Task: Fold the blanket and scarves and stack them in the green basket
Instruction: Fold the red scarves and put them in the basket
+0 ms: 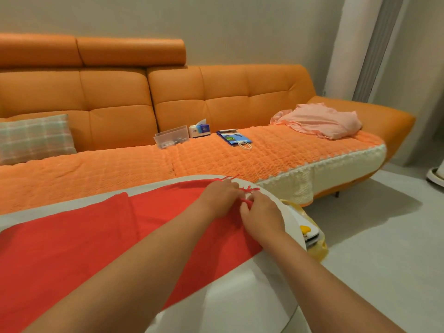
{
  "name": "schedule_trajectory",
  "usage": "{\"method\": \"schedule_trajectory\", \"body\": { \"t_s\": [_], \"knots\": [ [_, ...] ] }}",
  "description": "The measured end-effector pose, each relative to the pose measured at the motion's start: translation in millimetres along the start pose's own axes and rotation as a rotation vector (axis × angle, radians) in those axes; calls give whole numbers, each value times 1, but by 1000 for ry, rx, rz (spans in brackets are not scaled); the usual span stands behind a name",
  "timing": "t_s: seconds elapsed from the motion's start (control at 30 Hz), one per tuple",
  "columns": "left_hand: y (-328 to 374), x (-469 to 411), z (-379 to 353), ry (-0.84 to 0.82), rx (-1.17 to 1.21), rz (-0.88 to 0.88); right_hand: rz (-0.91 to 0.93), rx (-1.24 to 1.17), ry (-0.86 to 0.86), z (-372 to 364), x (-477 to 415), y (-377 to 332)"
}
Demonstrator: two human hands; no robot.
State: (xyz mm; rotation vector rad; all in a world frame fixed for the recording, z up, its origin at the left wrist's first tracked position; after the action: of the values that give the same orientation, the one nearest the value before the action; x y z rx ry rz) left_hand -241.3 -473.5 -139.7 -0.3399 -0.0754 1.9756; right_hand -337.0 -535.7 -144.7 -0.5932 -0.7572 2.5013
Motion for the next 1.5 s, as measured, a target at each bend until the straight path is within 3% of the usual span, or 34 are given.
{"method": "schedule_trajectory", "body": {
  "t_s": [0.13,0.3,0.43,0.5,0.57,0.67,0.73,0.83,0.97,1.03,1.13,1.3,1.33,1.4,1.43,1.5],
  "knots": [
    [-23,23,29,68,-71,13,52,-195,-41,1,5,-21],
    [-65,78,57,127,-305,62,302,-316,-191,-14,28,-79],
    [-96,141,32,-146,-223,164,396,-195,-597,-49,66,-112],
    [-114,169,27,-167,-213,268,392,-185,-762,-62,80,-117],
    [-130,185,34,1,-87,413,366,-238,-683,-59,73,-119],
    [-138,178,36,205,177,539,326,-244,-420,-49,52,-116],
    [-127,156,27,149,228,526,327,-140,-361,-52,48,-116],
    [-115,124,3,-36,151,474,362,26,-433,-65,54,-116],
    [-128,105,-10,-9,40,501,398,13,-435,-72,58,-121],
    [-142,109,-6,88,136,625,463,28,-443,-77,60,-127],
    [-183,141,-1,236,343,967,493,54,-540,-87,66,-133],
    [-227,192,-9,65,312,1293,496,-10,-583,-86,68,-142],
    [-226,192,-4,109,288,1266,483,-37,-608,-87,69,-142],
    [-213,177,9,254,213,1011,418,-182,-678,-89,71,-142],
    [-201,165,9,236,197,819,371,-293,-708,-89,71,-142],
    [-179,149,-14,-8,165,528,262,-472,-749,-89,69,-139]
  ]
}}
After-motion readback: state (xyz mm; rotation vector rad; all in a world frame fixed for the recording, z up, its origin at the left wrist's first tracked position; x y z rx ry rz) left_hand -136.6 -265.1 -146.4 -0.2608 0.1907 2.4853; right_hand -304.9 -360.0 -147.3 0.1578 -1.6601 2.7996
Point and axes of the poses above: each hand's wrist, its own x-axis away from the middle knuckle, its own z-axis out of the back of the hand, y = z × x, the point moved 8 cm from there along -x, towards the middle knuckle, and after that the axes turned 2 degrees about -x, right-handed, at the moved point
